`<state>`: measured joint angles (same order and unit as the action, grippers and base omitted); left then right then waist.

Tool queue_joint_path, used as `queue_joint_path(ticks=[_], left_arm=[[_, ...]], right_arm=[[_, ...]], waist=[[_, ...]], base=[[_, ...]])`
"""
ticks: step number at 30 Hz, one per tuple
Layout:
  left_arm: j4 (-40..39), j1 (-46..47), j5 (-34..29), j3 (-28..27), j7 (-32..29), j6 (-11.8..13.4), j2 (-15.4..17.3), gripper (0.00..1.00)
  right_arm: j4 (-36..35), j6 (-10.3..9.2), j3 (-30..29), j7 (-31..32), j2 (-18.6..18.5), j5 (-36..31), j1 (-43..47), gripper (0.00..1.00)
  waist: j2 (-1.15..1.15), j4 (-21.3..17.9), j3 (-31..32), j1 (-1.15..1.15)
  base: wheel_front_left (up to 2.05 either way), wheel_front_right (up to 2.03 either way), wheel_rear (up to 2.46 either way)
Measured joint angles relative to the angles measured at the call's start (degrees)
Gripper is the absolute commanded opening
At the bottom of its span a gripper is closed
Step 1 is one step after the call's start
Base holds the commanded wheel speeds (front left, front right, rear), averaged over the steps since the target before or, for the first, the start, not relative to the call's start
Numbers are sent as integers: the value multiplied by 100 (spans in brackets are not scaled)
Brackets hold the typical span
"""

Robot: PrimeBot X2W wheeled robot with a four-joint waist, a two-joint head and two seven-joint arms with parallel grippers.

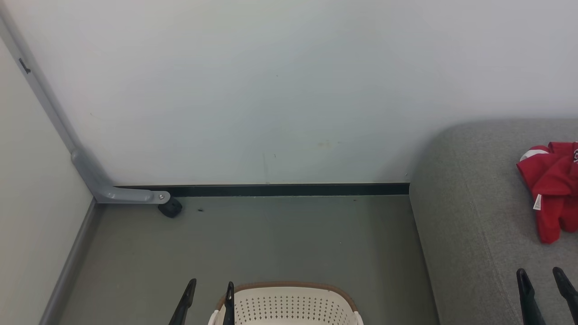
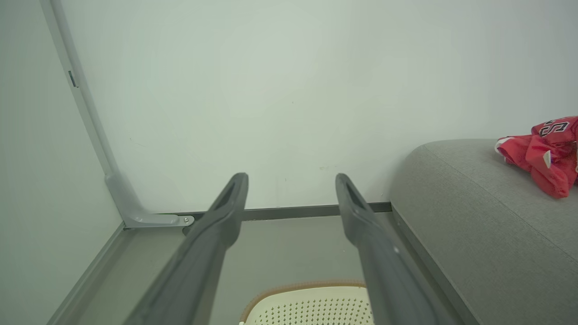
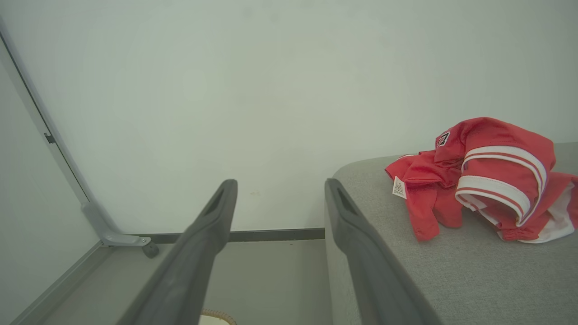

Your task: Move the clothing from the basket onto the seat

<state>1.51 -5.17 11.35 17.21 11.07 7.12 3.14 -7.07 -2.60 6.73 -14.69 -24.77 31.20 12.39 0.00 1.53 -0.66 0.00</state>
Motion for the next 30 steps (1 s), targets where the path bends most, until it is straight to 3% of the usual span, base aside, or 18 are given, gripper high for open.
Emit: queue_joint_path(ticks=[22, 23, 30], left_arm=[[20, 1, 1, 9, 63, 0, 0, 100], [45, 1, 1, 13, 62, -2, 1, 0], [290, -35, 40, -18, 44, -48, 2, 0]], right_arm=[[-176, -45, -101, 0, -18, -49, 111, 100], [-156, -45, -102, 0, -3, -48, 110, 0], [85, -41, -23, 58, 300, 67, 127, 0]], waist=[[0, 35, -57, 0], [0, 39, -63, 0], [0, 34, -65, 0]], base=[[0, 0, 0], [0, 0, 0], [0, 0, 0]])
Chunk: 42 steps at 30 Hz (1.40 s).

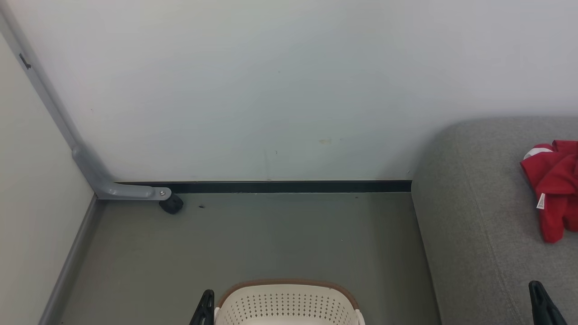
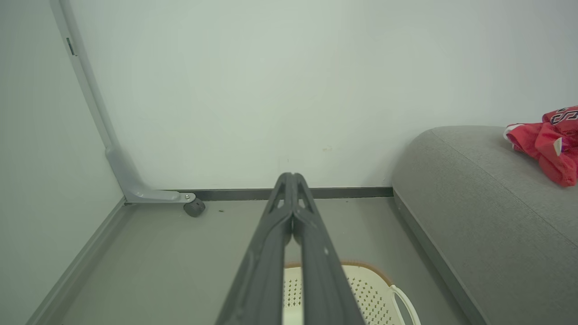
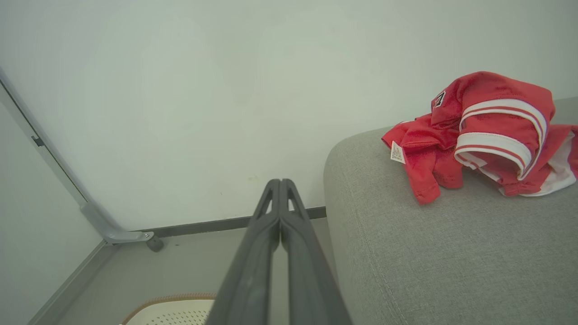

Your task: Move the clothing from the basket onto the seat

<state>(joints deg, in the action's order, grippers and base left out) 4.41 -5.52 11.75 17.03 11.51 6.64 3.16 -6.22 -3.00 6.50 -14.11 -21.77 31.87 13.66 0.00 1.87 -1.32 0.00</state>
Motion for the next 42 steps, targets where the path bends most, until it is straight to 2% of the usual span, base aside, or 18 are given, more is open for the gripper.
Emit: queue_joint_path(ticks=[9, 13, 42], left_arm=[[85, 13, 750, -188, -132, -119, -1, 0], [137, 33, 1346, -307, -242, -175, -1, 0], [535, 314, 3722, -979, -847, -621, -9, 0]], right_arm=[[180, 86, -154, 216, 162, 575, -58, 0], [299, 110, -237, 352, 267, 892, -177, 0], [1027, 403, -677, 994, 876, 2720, -761, 0]], waist=[[0, -21, 9, 0], [0, -32, 15, 0], [0, -87, 54, 0]], base=[[0, 0, 0], [0, 0, 0], [0, 0, 0]])
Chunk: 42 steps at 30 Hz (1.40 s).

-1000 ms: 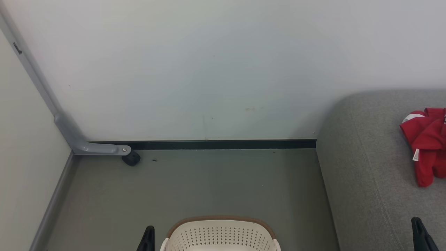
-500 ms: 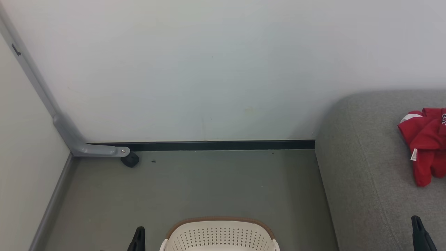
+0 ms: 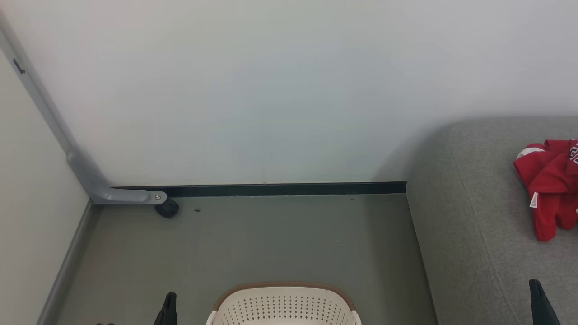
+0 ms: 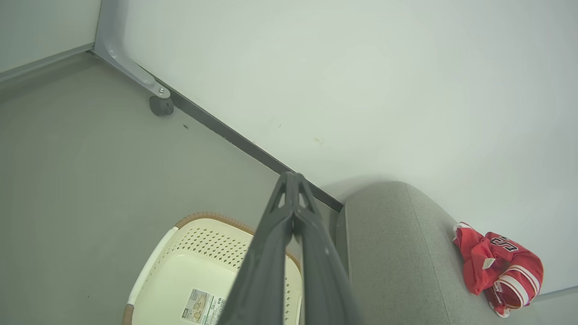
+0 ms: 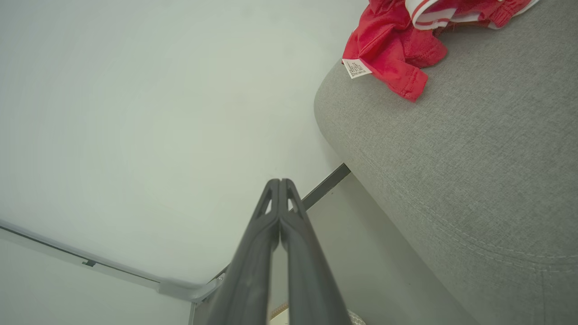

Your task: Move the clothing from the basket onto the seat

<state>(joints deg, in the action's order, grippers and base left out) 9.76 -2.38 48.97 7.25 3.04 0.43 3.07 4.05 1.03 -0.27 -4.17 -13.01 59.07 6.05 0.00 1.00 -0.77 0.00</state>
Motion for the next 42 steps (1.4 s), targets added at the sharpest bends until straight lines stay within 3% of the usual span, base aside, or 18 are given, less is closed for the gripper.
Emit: queue_joint_path(ticks=[42], left_arm=[[579, 486, 3372, -944, -753, -589, -55, 0]], right_arm=[[1021, 420, -598, 833, 838, 2557, -836, 0]], waist=[[0, -80, 54, 0]], base=[[0, 0, 0]])
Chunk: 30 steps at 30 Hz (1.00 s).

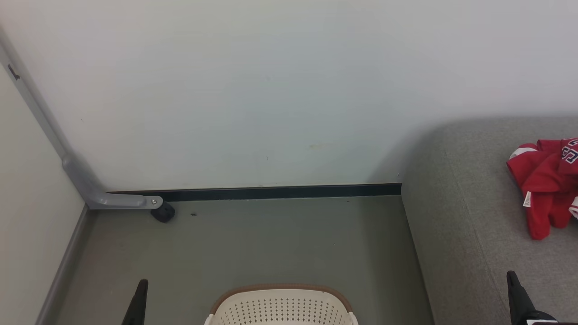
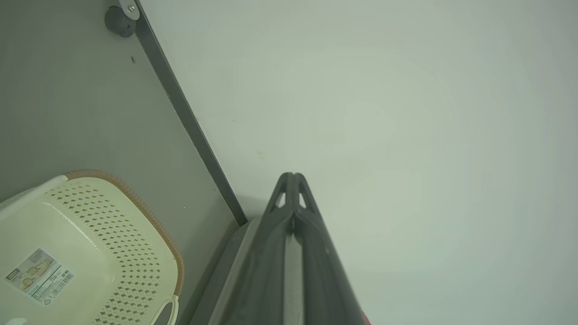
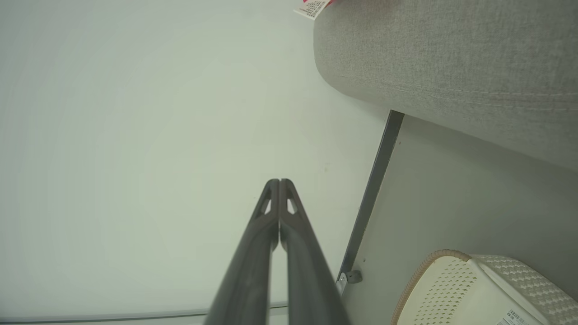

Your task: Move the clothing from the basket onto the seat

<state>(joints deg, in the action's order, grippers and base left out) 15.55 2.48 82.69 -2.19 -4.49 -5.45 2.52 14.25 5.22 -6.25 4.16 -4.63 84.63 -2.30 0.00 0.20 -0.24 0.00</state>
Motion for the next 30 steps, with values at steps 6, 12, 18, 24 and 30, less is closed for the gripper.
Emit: queue_joint_path(ticks=[6, 12, 18, 24, 30], left_arm=[[69, 98, 456, -144, -105, -78, -7, 0], [133, 121, 871, -264, -172, -159, -15, 0], [145, 184, 902, -266, -172, -160, -24, 0], [149, 184, 902, -267, -172, -160, -29, 0], [152, 184, 902, -267, -172, -160, -29, 0]], right_arm=[[152, 86, -84, 137, 114, 374, -103, 0], [272, 133, -148, 233, 218, 670, -216, 0], [283, 133, -158, 233, 218, 670, -216, 0], [286, 134, -158, 233, 218, 670, -216, 0], [287, 134, -158, 233, 218, 670, -216, 0]], waist=[[0, -12, 7, 0], [0, -20, 13, 0], [0, -20, 13, 0], [0, -20, 13, 0], [0, -20, 13, 0]], base=[[0, 0, 0], [0, 0, 0], [0, 0, 0], [0, 0, 0], [0, 0, 0]])
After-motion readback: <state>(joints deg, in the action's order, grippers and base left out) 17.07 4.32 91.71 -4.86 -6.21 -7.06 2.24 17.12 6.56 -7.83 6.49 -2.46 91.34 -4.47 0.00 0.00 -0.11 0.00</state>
